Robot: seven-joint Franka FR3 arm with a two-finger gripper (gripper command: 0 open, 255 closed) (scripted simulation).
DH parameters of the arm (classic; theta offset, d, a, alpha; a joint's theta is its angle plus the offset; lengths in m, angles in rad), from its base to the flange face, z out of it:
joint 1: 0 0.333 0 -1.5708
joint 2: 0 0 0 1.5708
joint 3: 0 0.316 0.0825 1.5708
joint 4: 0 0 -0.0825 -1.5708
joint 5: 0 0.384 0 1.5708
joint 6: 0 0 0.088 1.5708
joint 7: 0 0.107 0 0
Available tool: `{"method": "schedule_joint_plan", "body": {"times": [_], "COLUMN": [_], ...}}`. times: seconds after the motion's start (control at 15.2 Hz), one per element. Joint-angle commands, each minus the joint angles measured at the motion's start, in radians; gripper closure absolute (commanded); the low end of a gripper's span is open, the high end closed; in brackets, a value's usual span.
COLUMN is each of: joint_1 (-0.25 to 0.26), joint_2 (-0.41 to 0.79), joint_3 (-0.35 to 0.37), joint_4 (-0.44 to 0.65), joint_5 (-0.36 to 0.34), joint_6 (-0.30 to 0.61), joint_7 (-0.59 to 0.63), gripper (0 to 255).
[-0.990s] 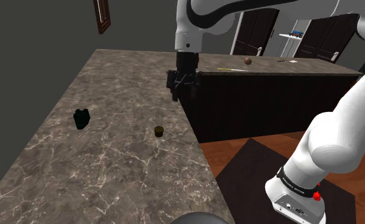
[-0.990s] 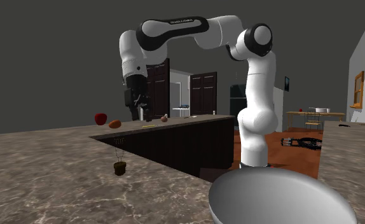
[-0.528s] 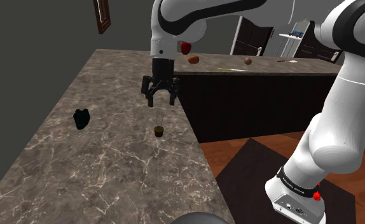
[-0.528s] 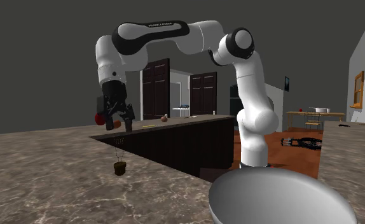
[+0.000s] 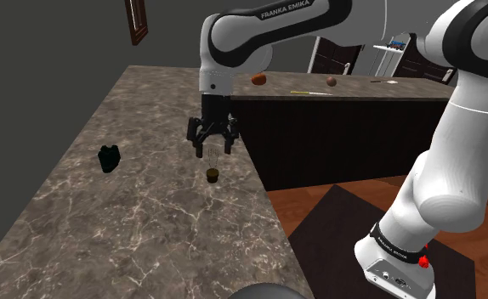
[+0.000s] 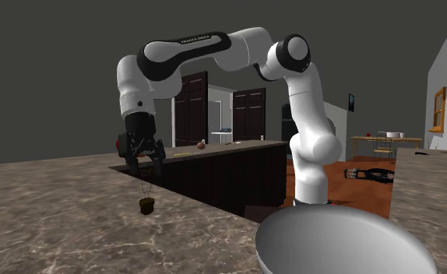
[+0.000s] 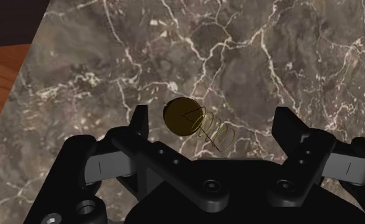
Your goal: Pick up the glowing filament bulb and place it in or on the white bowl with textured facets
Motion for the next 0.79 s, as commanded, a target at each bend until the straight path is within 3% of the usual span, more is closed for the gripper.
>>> {"method": "schedule_joint_plan", "body": {"times": [0.0,0.33,0.4,0.73], "joint_1": [0.002,0.002,0.002,0.002], "joint_2": [0.002,0.002,0.002,0.002], "joint_3": [0.001,0.001,0.001,0.001], "joint_4": [-0.003,-0.003,-0.003,-0.004], "joint_5": [0.0,0.0,0.0,0.0], "joint_6": [0.006,0.006,0.006,0.006], "joint_7": [0.001,0.001,0.001,0.001], "gripper": [0,0,255,255]}}
